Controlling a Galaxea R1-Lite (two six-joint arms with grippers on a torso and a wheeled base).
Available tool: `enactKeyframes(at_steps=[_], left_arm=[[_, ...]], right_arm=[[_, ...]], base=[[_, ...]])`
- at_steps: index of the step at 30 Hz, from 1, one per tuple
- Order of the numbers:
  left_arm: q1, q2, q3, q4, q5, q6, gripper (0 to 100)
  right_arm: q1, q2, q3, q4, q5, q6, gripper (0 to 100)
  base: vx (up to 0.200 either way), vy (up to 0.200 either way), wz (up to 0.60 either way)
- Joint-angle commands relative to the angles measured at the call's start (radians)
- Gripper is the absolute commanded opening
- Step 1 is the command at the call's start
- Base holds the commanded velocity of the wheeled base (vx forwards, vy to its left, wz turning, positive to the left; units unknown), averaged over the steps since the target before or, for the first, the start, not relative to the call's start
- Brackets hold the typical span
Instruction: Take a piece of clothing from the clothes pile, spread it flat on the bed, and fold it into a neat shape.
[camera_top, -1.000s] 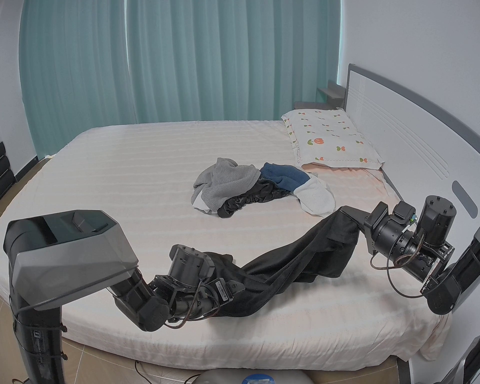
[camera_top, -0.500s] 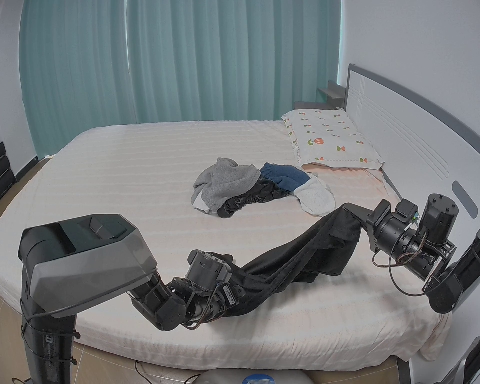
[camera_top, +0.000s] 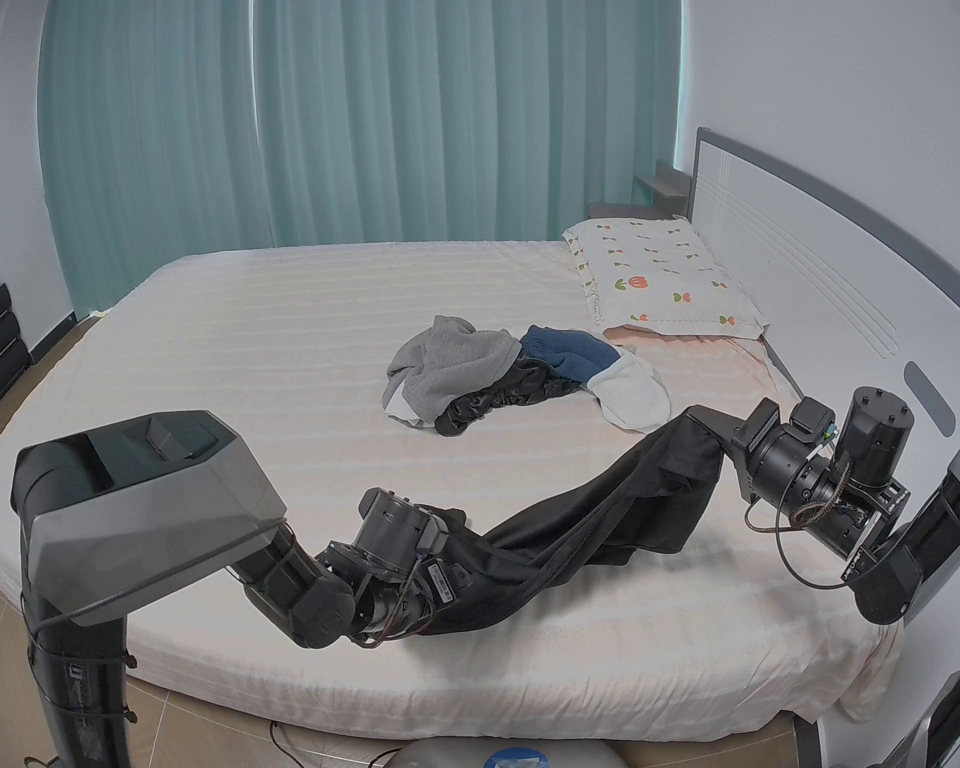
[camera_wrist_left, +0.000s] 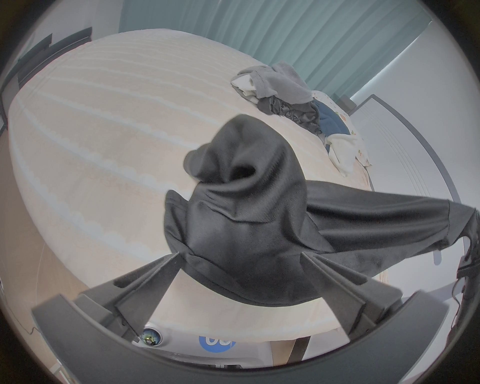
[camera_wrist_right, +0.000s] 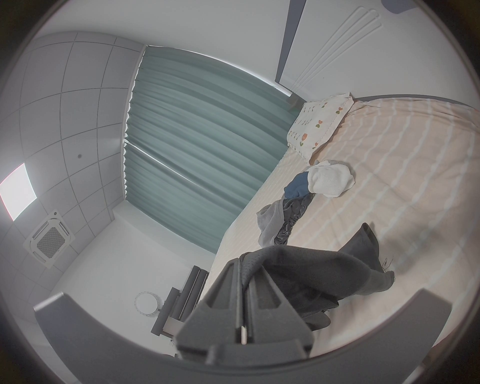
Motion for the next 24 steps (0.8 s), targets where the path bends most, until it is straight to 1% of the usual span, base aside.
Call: enactKeyframes(at_steps=[1,9,12,16,22,24], left_arm=[[0.017,-0.037,0.010,0.012,0.000,0.001,100],[0.017,-0.004,0.039,0.032,0.005,0.014,100],[0.015,0.035,0.025,0.031,0.013,0.056,100],[0.015,0.062,-0.004,0.031,0.014,0.057,100],[0.005,0.119,-0.075,0.032,0.092,0.065,100],[0.005,0.130,-0.085,0.032,0.097,0.085,100]], right_arm=[[0.000,0.006,0.000,-0.001,0.000,0.000,0],[0.000,0.006,0.000,-0.001,0.000,0.000,0],[0.000,0.006,0.000,-0.001,0.000,0.000,0],[0.000,0.006,0.000,-0.001,0.000,0.000,0],[0.000,0.006,0.000,-0.001,0.000,0.000,0],[0.000,0.006,0.000,-0.001,0.000,0.000,0]], base=[[0.000,0.000,0.00],[0.000,0.000,0.00],[0.000,0.000,0.00],[0.000,0.000,0.00],[0.000,0.000,0.00],[0.000,0.000,0.00]])
